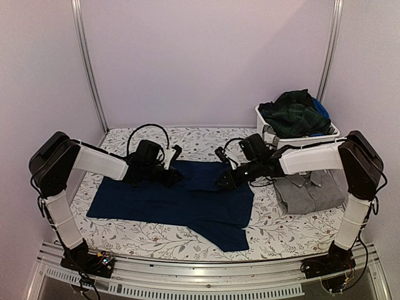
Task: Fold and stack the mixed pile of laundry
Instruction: Smooth out the 1/3-folded T-shirt at the center of the board.
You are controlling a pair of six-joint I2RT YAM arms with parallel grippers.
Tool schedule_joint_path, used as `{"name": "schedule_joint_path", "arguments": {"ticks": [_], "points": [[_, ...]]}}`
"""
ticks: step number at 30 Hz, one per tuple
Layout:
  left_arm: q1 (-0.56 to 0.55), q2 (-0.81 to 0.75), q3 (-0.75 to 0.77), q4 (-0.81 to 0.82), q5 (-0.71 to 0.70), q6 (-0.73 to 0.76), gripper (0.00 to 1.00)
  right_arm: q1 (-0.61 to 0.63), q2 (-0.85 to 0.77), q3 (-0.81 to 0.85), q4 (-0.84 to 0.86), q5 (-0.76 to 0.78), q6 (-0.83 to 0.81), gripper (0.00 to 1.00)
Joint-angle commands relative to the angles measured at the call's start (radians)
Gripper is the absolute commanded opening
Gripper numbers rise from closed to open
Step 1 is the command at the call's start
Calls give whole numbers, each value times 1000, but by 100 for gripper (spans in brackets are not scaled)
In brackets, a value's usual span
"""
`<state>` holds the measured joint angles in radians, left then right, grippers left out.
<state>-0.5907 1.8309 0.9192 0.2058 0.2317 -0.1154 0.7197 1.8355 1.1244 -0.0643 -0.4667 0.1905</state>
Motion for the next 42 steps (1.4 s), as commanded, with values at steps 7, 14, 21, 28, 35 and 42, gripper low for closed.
{"name": "schedule_joint_path", "arguments": {"ticks": [7,14,21,28,35,42], "points": [[174,-165,-83,-1,-4,-116,43,-5,-44,-25,-122,-77,-114,53],[389,-205,-77,-65,-50,-255,45,-97,-29,49,-137,22,-98,54],[599,-176,-50,-202,-169,-352,46,-118,96,167,-199,149,-78,53],[699,-204,-107,-267,-283,-402,47,-136,228,187,-219,262,-86,52],[755,-137,-93,-250,-258,-411,45,-151,296,180,-226,321,-89,52],[765,-66,-40,-240,-211,-409,37,-155,310,177,-230,358,-96,52]]}}
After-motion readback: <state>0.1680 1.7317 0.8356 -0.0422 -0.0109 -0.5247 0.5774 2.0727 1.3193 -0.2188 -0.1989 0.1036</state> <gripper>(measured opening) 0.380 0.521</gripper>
